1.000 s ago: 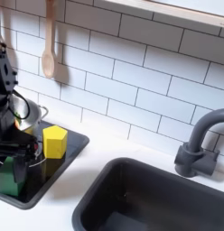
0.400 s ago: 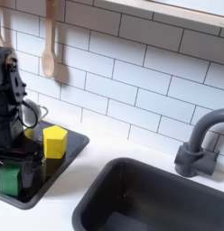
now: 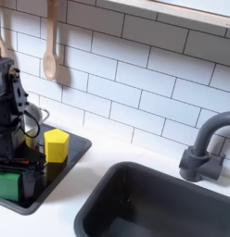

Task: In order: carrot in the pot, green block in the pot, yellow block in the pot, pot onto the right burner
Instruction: 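Put the green block in the pot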

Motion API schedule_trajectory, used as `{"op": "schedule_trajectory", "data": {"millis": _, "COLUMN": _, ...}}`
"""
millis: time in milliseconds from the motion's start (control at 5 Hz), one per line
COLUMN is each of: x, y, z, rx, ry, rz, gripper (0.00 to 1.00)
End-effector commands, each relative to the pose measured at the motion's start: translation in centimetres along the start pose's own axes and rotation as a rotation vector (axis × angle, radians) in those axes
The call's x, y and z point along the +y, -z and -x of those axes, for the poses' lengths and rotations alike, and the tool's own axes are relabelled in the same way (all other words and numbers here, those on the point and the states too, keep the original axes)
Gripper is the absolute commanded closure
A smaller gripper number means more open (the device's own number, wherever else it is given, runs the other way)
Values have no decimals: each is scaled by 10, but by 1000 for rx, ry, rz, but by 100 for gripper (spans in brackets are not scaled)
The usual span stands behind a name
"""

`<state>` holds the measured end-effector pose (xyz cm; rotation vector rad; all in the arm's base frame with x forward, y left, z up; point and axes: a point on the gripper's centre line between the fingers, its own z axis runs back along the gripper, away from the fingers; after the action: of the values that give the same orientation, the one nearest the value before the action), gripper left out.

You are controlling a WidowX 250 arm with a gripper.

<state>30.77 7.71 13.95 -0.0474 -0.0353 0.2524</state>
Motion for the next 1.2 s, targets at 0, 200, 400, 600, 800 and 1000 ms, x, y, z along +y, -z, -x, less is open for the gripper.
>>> {"op": "schedule_trajectory", "data": {"millis": 0, "x": -1, "y": 2, "z": 0, "rx": -10, "ry": 3, "rz": -2, "gripper": 100}}
{"op": "schedule_trajectory", "data": {"millis": 200, "x": -1, "y": 1, "z": 1, "rx": -11, "ry": -3, "rz": -2, "gripper": 100}}
{"op": "schedule_trajectory", "data": {"millis": 400, "x": -2, "y": -3, "z": 0, "rx": -14, "ry": -12, "rz": 7, "gripper": 100}}
{"op": "schedule_trajectory", "data": {"millis": 600, "x": -3, "y": -10, "z": 2, "rx": -15, "ry": -7, "rz": 3, "gripper": 100}}
{"op": "schedule_trajectory", "data": {"millis": 800, "x": 2, "y": -25, "z": 8, "rx": -11, "ry": -26, "rz": 9, "gripper": 100}}
{"op": "schedule_trajectory", "data": {"millis": 1000, "x": 3, "y": -40, "z": 14, "rx": -42, "ry": -29, "rz": 17, "gripper": 100}}
